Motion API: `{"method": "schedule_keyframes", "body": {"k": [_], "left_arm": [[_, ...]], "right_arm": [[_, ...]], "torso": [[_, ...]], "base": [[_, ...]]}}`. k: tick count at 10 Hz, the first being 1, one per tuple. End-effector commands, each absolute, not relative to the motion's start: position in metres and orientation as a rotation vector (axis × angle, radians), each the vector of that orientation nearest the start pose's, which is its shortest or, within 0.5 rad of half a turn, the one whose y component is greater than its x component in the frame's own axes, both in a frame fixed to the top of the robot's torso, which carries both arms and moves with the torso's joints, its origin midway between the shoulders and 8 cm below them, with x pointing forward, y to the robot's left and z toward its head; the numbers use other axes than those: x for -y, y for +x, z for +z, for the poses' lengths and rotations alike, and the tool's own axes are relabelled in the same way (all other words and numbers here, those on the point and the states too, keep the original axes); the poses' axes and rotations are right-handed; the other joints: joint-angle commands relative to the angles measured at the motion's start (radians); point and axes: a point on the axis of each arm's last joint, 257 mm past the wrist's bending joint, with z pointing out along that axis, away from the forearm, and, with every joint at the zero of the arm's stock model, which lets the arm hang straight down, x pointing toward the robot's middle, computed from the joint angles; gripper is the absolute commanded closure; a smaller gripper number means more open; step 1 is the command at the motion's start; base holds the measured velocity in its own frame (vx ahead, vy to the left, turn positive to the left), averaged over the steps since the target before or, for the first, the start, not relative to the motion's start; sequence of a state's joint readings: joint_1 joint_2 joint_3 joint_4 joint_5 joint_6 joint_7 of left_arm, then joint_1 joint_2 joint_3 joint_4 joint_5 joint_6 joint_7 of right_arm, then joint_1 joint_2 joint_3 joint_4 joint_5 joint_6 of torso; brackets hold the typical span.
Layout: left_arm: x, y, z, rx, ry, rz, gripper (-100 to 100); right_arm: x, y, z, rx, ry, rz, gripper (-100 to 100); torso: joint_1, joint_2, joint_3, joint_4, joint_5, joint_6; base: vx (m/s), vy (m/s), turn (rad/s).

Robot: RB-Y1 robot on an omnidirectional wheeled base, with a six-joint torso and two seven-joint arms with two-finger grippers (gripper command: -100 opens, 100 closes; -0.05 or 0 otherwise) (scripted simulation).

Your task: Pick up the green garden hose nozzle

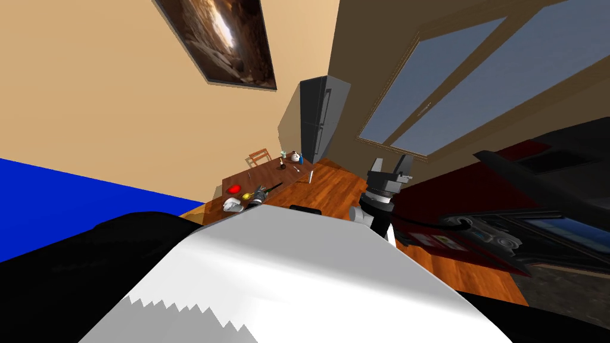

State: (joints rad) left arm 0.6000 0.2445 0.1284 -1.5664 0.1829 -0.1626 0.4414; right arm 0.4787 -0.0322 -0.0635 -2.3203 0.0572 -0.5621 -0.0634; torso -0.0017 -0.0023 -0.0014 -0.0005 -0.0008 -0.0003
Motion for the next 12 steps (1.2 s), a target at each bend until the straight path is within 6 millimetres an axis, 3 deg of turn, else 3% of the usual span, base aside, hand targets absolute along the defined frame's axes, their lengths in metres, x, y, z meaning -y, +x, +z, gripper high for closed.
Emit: {"method": "schedule_keyframes", "body": {"k": [1,2,4,5,8,9,10,12], "left_arm": [[-0.458,0.275,-0.422,-0.941,-1.903,-0.927,-100],[-0.466,0.261,-0.441,-0.915,-1.972,-0.889,-100],[-0.468,0.253,-0.45,-0.917,-1.991,-0.867,-100],[-0.476,0.24,-0.466,-0.888,-2.053,-0.83,-100],[-0.485,0.219,-0.487,-0.858,-2.127,-0.773,-100],[-0.492,0.202,-0.504,-0.825,-2.189,-0.724,-100],[-0.492,0.202,-0.504,-0.825,-2.189,-0.724,-100],[-0.504,0.175,-0.528,-0.755,-2.289,-0.646,-100]], "right_arm": [[0.28,0.324,0.06,-0.575,0.512,1.299,0],[0.28,0.324,0.06,-0.575,0.512,1.299,0],[0.28,0.324,0.06,-0.575,0.512,1.299,0],[0.28,0.324,0.06,-0.575,0.512,1.299,0],[0.28,0.324,0.06,-0.575,0.512,1.299,0],[0.28,0.324,0.06,-0.575,0.512,1.299,0],[0.28,0.324,0.06,-0.575,0.512,1.299,0],[0.28,0.324,0.06,-0.575,0.512,1.299,0]], "torso": [[0.0,0.0,0.0,0.0,0.0,0.0],[0.0,-0.001,0.0,0.0,0.0,0.0],[0.001,-0.002,-0.001,0.0,0.0,0.0],[0.001,0.0,0.0,0.0,0.0,0.0],[0.001,0.0,0.0,0.0,0.0,0.0],[0.002,0.0,0.0,0.0,0.0,0.0],[0.001,-0.001,0.0,0.0,0.0,0.0],[0.002,-0.002,-0.001,0.0,0.0,0.0]], "base": [[0.069,-0.021,-0.136],[0.102,-0.032,-0.219],[0.059,-0.004,-0.017],[0.051,0.012,-0.114],[0.061,0.002,-0.101],[0.073,0.004,-0.124],[0.066,0.009,-0.064],[0.096,0.022,-0.183]]}}
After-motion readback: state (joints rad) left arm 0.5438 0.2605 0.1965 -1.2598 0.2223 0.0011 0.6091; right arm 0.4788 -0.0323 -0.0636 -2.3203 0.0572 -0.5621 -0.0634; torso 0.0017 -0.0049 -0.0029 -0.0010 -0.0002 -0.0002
